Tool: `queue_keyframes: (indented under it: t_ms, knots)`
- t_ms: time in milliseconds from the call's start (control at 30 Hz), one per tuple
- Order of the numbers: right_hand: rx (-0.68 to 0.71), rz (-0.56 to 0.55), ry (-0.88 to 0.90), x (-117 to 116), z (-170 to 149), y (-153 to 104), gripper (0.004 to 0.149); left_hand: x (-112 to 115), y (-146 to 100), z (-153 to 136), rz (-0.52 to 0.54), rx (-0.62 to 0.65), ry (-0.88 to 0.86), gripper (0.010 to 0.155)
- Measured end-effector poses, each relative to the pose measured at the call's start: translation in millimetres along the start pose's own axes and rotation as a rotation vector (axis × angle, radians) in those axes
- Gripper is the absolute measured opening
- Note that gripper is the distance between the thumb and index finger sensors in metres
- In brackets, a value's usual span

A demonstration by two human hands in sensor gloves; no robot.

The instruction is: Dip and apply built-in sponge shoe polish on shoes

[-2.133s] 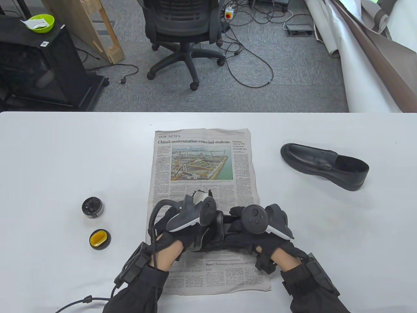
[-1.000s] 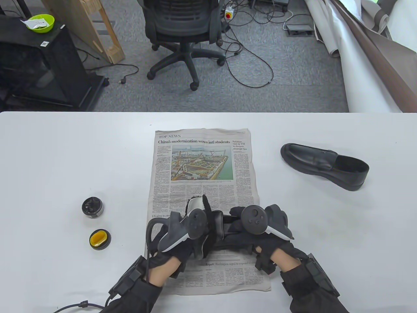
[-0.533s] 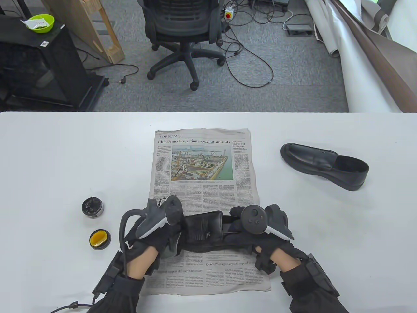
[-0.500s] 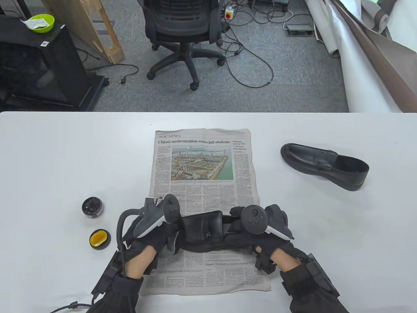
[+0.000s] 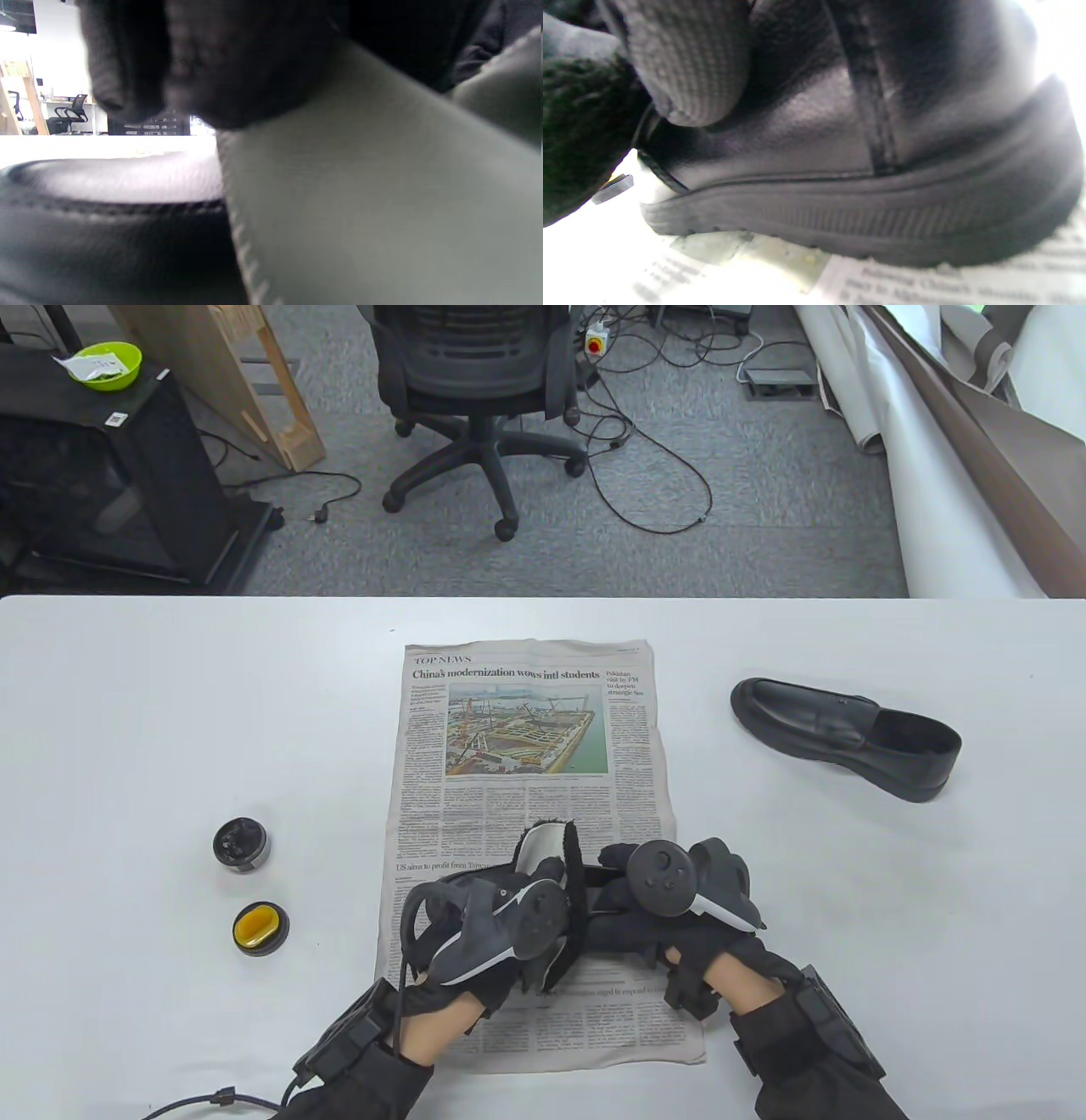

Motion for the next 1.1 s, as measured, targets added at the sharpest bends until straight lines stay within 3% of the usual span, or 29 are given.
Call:
queue_keyframes:
  t_ms: [100,300,500,600,700,767,867,900,1100]
  knots:
    - [0.001,0.002,0.0,0.0,0.2,0.3,0.044,-1.2,2.4,-9.9,-0.063,0.025,0.055,0.063]
    - [0.004,0.003,0.004,0.0,0.0,0.7,0.044,-6.5,10.2,-43.3,-0.235,-0.058,0.139,0.063]
    - [0.002,0.003,0.005,0.0,-0.1,0.7,0.044,-18.4,10.3,-74.9,-0.305,-0.15,0.177,0.062]
    - [0.0,0.001,0.004,-0.1,-0.2,0.6,0.044,-24.8,9.9,-85.9,-0.279,-0.201,0.196,0.062]
    - [0.001,0.003,0.005,0.0,-0.3,0.8,0.044,-33.6,9.2,-77.0,-0.085,-0.175,0.362,0.059]
    - [0.005,0.004,0.002,0.0,-0.3,0.7,0.044,-34.8,9.3,-64.4,-0.024,-0.11,0.3,0.059]
    - [0.005,0.004,-0.001,0.1,-0.4,0.9,0.044,-27.3,13.7,-40.4,-0.035,0.004,-0.024,0.06]
    - [0.005,0.004,0.0,0.1,-0.4,0.9,0.044,-25.1,15.5,-32.6,-0.035,0.024,-0.06,0.06]
    - [0.004,0.002,-0.002,-0.1,-0.3,0.8,0.044,-2.4,31.4,-5.6,-0.064,0.038,-0.041,0.061]
Point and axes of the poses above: the tracker on the back of each hand, its own z axis roughly to the thumb side, its own y axis roughly from the wrist to the fingertips, x = y × z, the point moved 1 cm from there along y, roughly from the wrist to the fingertips, and after that the axes turned 13 degrees about -y, right-handed, at the moved point
